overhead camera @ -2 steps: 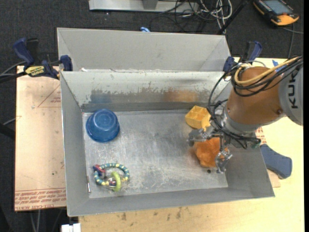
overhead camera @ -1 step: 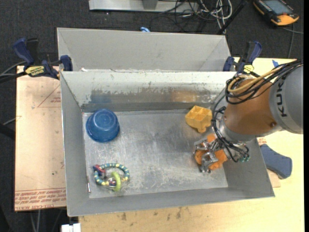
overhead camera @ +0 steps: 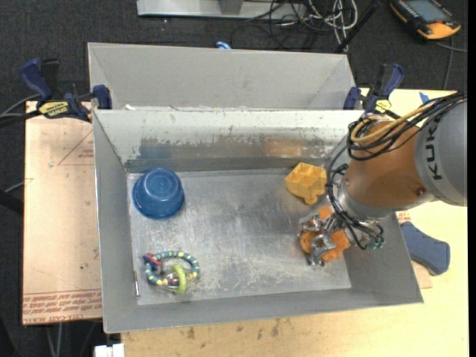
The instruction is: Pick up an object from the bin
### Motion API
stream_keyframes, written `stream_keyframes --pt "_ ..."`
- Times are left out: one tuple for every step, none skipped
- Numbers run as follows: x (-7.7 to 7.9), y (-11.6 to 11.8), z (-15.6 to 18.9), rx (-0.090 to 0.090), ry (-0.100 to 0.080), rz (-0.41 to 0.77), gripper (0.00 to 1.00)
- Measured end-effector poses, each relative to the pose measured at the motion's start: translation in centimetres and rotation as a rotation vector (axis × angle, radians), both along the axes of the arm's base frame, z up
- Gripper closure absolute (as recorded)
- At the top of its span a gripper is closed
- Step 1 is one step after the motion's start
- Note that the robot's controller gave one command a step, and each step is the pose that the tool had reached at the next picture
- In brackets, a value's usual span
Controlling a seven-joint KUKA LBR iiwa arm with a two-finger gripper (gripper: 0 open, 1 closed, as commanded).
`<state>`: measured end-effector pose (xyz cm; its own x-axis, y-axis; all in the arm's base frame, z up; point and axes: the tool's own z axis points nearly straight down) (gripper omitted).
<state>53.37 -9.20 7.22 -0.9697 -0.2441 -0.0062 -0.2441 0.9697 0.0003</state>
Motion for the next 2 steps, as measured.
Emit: stream_keyframes --pt "-0.7 0.0 5.1 0.001 0.01 0.008 1.0" --pt "2.7 -2.0 6.5 -0.005 -0.013 0.022 1.0"
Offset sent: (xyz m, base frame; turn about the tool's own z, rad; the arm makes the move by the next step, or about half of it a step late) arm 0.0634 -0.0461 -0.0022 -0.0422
